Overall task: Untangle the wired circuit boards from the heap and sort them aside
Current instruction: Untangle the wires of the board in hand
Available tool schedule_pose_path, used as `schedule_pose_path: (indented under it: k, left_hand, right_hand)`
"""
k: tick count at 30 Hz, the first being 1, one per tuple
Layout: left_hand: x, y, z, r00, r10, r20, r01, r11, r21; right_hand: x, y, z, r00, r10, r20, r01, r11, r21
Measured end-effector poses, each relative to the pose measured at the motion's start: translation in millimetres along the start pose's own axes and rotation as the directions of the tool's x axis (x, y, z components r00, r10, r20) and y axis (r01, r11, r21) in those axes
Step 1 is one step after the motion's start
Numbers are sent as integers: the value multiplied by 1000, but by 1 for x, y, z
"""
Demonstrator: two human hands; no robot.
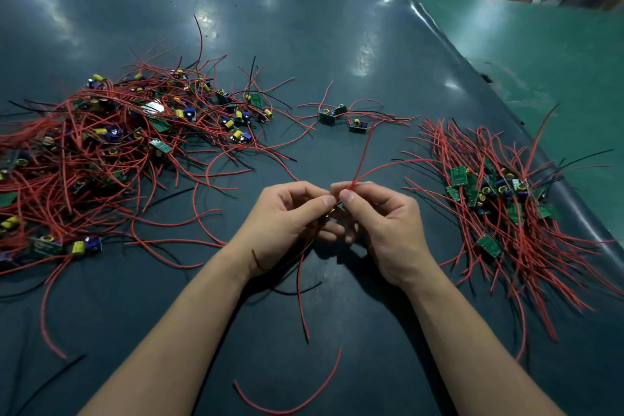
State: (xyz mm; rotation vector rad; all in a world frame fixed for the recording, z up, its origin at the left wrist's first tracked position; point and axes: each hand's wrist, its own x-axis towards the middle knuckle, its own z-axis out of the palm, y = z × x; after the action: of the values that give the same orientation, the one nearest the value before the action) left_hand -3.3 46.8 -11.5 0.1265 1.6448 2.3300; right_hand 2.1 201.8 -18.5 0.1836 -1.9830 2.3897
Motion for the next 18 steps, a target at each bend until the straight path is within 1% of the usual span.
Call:
schedule_pose_path:
  k: [2, 6, 8, 11, 14, 18]
  left_hand:
    - [-1, 0, 1, 1000, 20, 4, -20, 1000, 20]
    - [1, -4, 4, 997, 78, -26, -73, 985, 154]
    - [1, -5, 4, 994, 103, -22, -95, 972, 216]
    - [-1, -4, 4, 991, 135, -16, -125, 956, 266]
    - [-1, -2, 4, 988, 151, -46, -131, 948, 290]
    - [-1, -2, 6, 989, 149, -25, -132, 932, 339]
  right_hand:
    - [1, 0, -1, 1000, 8, -18, -8, 1000, -14]
    - [1, 1, -1, 998, -21, -55, 17, 998, -68]
    - [0, 1, -1, 998, -19, -57, 15, 998, -59]
    - [0, -1, 1, 999, -17, -28, 16, 999, -42]
    - [1, -1, 1, 997, -6, -71, 2, 998, -55]
    - [1, 0, 1, 996, 4, -87, -9, 998, -59]
